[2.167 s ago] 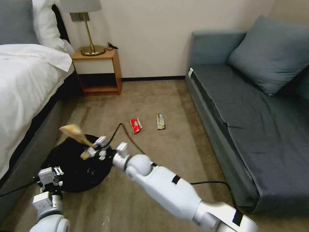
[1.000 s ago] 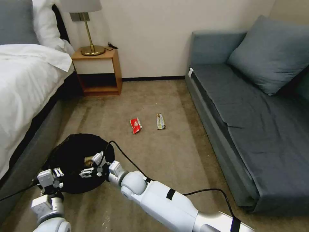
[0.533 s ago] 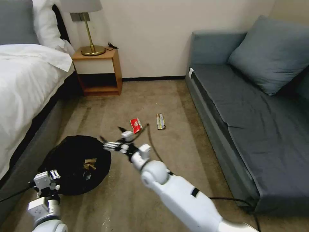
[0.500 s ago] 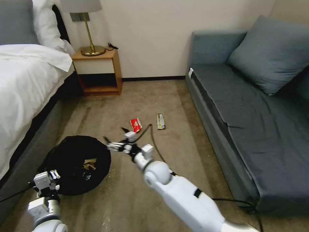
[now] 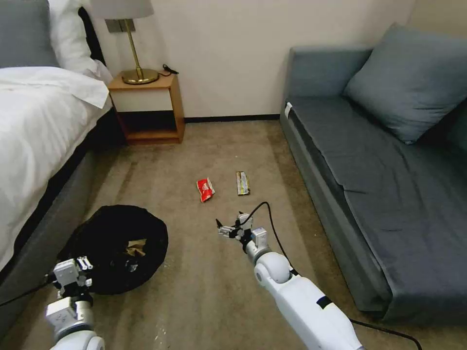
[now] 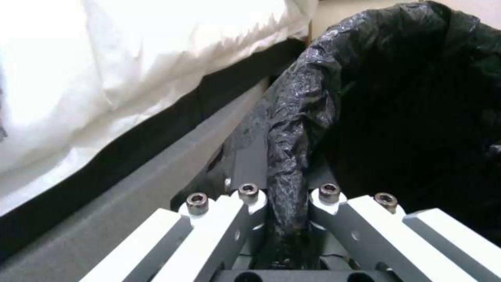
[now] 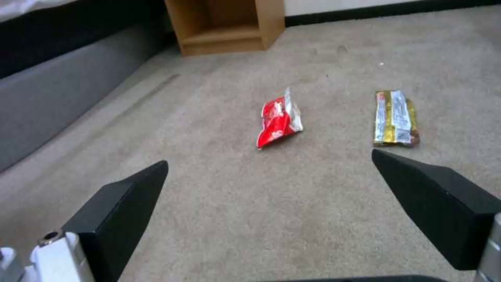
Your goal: Pick up the trash bin, then pick up the garbage on the floor and place it into the trash bin.
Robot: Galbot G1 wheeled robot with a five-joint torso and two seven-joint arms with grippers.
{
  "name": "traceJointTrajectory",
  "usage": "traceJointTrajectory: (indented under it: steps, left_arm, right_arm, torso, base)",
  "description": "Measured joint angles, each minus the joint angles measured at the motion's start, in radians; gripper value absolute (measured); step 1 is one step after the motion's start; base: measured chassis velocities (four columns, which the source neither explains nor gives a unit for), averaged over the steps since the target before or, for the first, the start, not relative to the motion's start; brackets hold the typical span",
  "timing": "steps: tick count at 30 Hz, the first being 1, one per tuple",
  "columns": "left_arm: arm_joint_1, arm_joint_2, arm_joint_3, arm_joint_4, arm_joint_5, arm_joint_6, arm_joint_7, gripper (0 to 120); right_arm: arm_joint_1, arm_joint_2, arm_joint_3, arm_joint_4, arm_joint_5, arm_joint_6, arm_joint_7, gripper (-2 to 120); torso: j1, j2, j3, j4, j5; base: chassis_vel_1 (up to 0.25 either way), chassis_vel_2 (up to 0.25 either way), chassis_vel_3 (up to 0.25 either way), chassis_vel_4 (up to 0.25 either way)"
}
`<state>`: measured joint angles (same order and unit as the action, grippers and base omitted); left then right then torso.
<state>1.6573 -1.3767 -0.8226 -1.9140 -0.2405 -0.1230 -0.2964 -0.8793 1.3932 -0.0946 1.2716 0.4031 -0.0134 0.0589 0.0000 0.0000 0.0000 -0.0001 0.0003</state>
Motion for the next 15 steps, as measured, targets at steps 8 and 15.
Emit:
traceJointTrajectory:
  steps: [8,15]
  left_arm:
    - [-0.005,0.004,-0.001,0.013,-0.001,-0.011,-0.014,5]
    - [-0.017,0.004,-0.002,0.026,-0.003,-0.015,-0.016,5]
  right_arm:
    - [0.007,0.011,0.012,-0.015,0.009,0.002,-0.011,100]
    - [0.008,0.023,0.020,-0.033,0.013,0.029,-0.024,100]
  torso:
    - [0.000,0.000,0.000,0.0001,-0.0001]
    - [0.000,0.000,0.000,0.0001,-0.0002]
  base:
    - [0.000,0.000,0.000,0.000]
    - [0.000,0.000,0.000,0.000]
